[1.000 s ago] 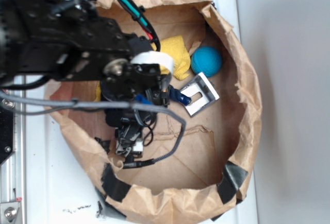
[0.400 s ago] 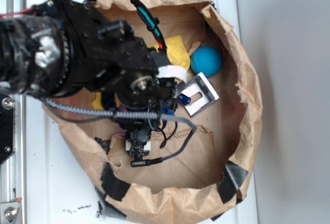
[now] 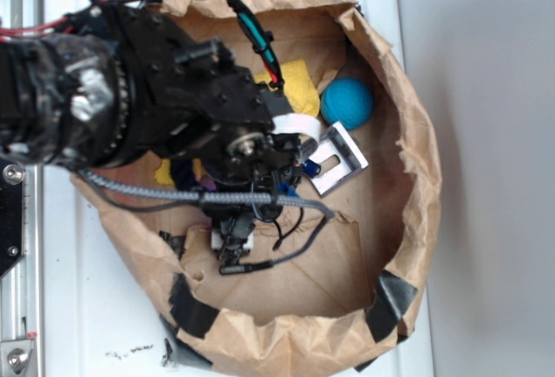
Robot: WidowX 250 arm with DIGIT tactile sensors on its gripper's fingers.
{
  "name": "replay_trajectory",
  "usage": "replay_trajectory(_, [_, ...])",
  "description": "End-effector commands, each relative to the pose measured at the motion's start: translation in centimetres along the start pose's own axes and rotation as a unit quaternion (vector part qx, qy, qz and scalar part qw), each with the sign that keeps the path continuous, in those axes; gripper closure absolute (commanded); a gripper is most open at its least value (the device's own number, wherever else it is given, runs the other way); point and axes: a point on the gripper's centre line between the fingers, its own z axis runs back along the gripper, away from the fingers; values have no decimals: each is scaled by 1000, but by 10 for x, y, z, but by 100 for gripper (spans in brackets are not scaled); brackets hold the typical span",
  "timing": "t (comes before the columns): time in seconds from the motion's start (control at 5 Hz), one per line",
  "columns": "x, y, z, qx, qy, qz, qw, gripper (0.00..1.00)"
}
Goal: Grab the blue rope.
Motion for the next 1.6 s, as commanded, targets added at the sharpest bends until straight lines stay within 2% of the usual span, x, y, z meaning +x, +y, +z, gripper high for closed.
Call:
replay_trajectory(0.0, [11,3,12,3,-22,0,1000,100])
replay_trajectory(0.6, [18,11,18,4,-27,18,999,100])
replay_trajectory(0.8, [19,12,31,5,-37,24,999,100])
replay_trajectory(1.0, [22,7,78,-6,-59,52,997,100])
replay_trajectory(1.2, [27,2,115,-33,-65,75,994,100])
replay_trajectory(1.4, [31,-3,135,-38,-70,84,993,100])
